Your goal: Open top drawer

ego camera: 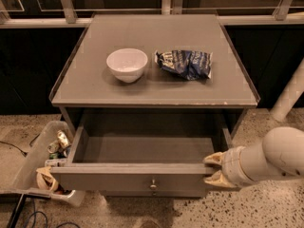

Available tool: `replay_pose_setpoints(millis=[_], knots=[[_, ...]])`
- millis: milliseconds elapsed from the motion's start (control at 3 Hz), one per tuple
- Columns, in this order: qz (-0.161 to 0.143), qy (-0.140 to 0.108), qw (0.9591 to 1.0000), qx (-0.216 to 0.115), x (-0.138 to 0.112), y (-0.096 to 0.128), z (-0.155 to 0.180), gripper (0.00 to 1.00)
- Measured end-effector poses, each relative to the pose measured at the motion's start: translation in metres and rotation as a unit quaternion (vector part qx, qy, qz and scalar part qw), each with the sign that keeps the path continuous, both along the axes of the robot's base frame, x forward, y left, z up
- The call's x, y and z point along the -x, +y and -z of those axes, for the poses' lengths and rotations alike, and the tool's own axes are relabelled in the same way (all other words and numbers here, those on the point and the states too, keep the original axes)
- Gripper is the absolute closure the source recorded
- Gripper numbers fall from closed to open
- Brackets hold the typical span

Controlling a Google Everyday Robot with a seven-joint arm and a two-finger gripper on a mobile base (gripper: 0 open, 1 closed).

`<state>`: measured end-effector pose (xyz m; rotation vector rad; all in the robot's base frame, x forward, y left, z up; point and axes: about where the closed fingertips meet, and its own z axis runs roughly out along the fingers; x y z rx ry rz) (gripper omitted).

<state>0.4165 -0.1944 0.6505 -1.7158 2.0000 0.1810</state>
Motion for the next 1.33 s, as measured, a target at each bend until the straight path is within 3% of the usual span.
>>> replay_pose_setpoints(millis=[667,1333], knots=[[0.004,0.000,1.0000,0.000,0.0089,-0.0018,0.0005,1.00],[0.004,0.000,1.0000,0.000,0.0089,-0.0018,0.0005,0.58]])
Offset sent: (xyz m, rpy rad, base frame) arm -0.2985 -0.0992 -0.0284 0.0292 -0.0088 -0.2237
